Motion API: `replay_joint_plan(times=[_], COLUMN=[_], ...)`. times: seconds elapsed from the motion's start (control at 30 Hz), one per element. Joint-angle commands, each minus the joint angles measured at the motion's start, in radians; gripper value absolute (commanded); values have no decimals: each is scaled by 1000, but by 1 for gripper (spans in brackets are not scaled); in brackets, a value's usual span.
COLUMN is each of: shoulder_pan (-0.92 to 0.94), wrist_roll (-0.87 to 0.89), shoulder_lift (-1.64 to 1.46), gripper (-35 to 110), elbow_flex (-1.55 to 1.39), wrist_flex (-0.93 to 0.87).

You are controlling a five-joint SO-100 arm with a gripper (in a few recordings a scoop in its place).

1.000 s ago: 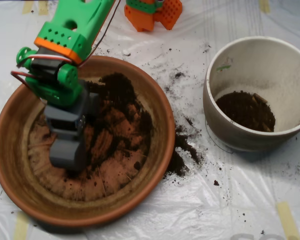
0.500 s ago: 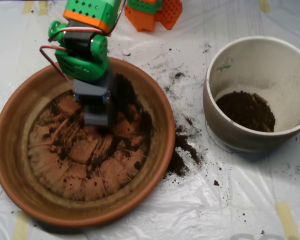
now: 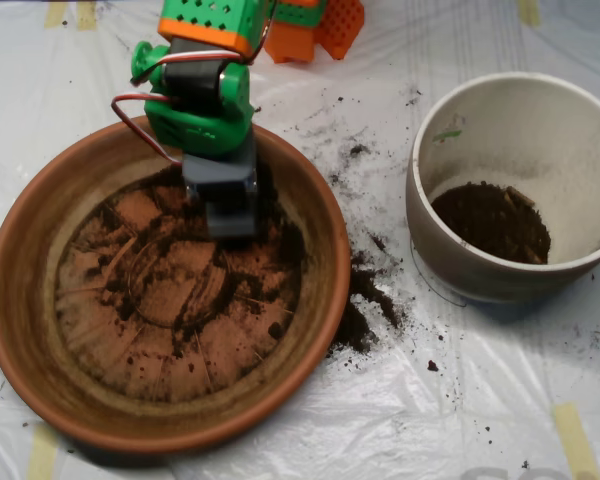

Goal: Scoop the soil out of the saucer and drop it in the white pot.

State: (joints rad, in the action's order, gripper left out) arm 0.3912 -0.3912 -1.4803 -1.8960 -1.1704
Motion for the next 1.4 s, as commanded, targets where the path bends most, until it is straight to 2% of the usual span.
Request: replay_joint_plan(times=[0.0, 0.23, 0.47, 0.83, 1.1, 1.37], shoulder_pan=[-2, -25, -20, -106, -311, -548], wrist_roll=[-35, -140, -143, 92, 189, 232], shoulder_lift=[-114, -89, -44, -137, -87, -167], gripper=[7, 1, 0, 0, 0, 0], elbow_flex=[-28, -11, 63, 460, 802, 847], wrist_flex=[-38, -107, -170, -342, -477, -466])
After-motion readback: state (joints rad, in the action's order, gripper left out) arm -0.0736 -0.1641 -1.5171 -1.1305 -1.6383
